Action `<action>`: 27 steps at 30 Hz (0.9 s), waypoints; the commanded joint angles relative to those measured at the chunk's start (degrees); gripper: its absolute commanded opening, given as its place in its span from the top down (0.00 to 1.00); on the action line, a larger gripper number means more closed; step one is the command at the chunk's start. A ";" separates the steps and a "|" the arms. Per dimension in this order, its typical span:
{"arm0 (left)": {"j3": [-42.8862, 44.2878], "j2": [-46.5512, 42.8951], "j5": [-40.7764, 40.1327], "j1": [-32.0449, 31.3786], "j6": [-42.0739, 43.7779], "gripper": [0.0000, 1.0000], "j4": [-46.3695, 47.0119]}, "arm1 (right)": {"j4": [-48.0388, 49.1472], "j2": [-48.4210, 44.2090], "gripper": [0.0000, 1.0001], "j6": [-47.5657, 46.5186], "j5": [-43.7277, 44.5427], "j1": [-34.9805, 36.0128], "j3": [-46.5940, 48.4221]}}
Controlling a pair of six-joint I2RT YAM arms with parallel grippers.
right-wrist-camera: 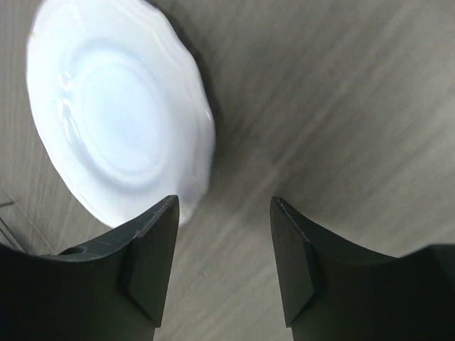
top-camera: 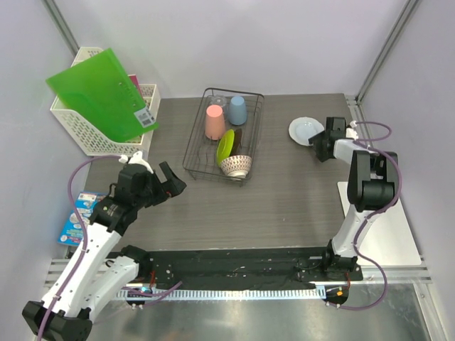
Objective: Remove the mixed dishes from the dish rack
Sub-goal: Place the plate at the center of the board, then pick up the plate from the dish rack.
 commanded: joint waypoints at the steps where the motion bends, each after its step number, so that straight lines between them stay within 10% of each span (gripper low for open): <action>1: 0.90 -0.21 2.75 0.12 1.52 0.00 3.25 | -0.67 -7.97 0.40 2.80 -2.80 0.21 -5.42; 17: 6.26 9.36 0.56 0.12 2.75 0.00 13.61 | 4.52 -27.86 0.43 -12.37 -0.27 23.57 -6.32; 27: 22.24 28.95 -15.42 -8.64 8.71 0.07 16.17 | 9.70 -35.58 0.47 -16.62 0.71 29.38 -11.49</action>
